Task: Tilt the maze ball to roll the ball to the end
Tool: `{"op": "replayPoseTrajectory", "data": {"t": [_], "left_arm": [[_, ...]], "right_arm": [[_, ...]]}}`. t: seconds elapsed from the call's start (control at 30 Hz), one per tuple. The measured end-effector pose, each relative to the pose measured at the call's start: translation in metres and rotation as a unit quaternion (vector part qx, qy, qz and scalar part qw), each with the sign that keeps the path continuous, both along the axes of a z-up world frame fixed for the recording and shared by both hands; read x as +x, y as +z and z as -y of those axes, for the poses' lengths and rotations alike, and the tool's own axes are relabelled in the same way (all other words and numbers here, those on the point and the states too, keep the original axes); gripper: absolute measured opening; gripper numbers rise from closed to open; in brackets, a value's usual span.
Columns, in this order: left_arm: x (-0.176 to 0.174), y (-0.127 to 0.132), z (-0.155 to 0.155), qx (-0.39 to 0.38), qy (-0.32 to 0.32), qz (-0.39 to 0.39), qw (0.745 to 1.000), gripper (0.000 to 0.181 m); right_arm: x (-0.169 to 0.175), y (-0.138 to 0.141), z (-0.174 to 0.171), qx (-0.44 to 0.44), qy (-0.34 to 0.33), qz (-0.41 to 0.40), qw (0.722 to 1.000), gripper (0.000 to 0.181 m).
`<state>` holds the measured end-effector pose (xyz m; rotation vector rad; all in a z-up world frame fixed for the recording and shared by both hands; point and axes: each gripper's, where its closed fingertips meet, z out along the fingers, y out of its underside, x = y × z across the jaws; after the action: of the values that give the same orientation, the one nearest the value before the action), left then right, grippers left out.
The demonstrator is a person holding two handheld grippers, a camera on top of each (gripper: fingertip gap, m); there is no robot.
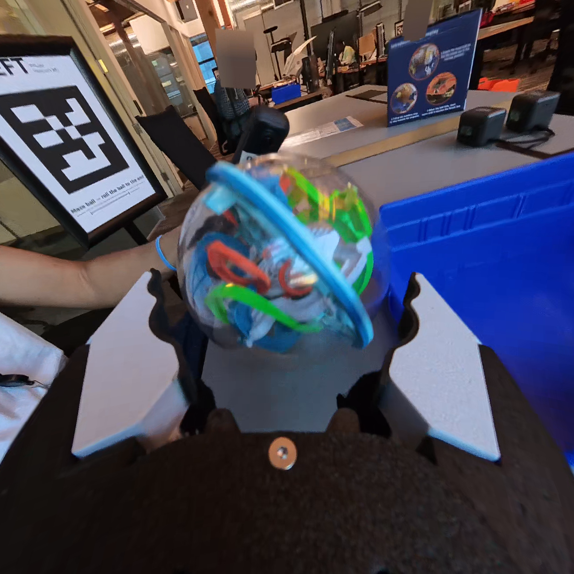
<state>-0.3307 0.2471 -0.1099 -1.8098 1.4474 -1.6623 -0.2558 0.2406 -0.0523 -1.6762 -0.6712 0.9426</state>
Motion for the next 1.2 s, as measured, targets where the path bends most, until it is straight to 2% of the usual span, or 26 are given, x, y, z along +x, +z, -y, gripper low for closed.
{"op": "replayPoseTrajectory", "data": {"t": [0.07, 0.17, 0.2, 0.6, 0.9, 0.93, 1.0, 1.2], "left_arm": [[-0.001, -0.001, 0.002, -0.028, 0.001, 0.013, 1.0, 0.155], [0.0, -0.003, 0.013, -0.062, -0.014, 0.025, 0.998, 0.154], [0.001, -0.004, 0.015, -0.066, -0.018, 0.027, 0.997, 0.154], [-0.003, -0.008, 0.024, -0.071, -0.026, 0.027, 0.997, 0.154], [-0.006, -0.009, 0.03, -0.076, -0.029, 0.024, 0.996, 0.153], [-0.007, -0.009, 0.03, -0.076, -0.029, 0.025, 0.996, 0.153], [-0.008, -0.009, 0.03, -0.078, -0.03, 0.025, 0.996, 0.152], [-0.017, -0.023, 0.036, -0.09, -0.053, -0.026, 0.994, 0.14]], "right_arm": [[-0.006, -0.017, 0.004, -0.002, -0.003, 0.003, 1.0, 0.145], [-0.021, -0.028, 0.004, -0.003, -0.002, 0.005, 1.0, 0.144], [-0.024, -0.028, 0.004, -0.002, -0.006, 0.009, 1.0, 0.155], [-0.028, -0.026, 0.008, -0.014, 0.007, 0.035, 0.999, 0.15], [-0.031, -0.025, 0.012, -0.016, 0.011, 0.036, 0.999, 0.156], [-0.031, -0.025, 0.012, -0.018, 0.009, 0.04, 0.999, 0.15], [-0.031, -0.026, 0.013, -0.024, 0.006, 0.053, 0.998, 0.15], [-0.029, -0.019, 0.015, -0.001, -0.012, 0.095, 0.995, 0.151]]}}
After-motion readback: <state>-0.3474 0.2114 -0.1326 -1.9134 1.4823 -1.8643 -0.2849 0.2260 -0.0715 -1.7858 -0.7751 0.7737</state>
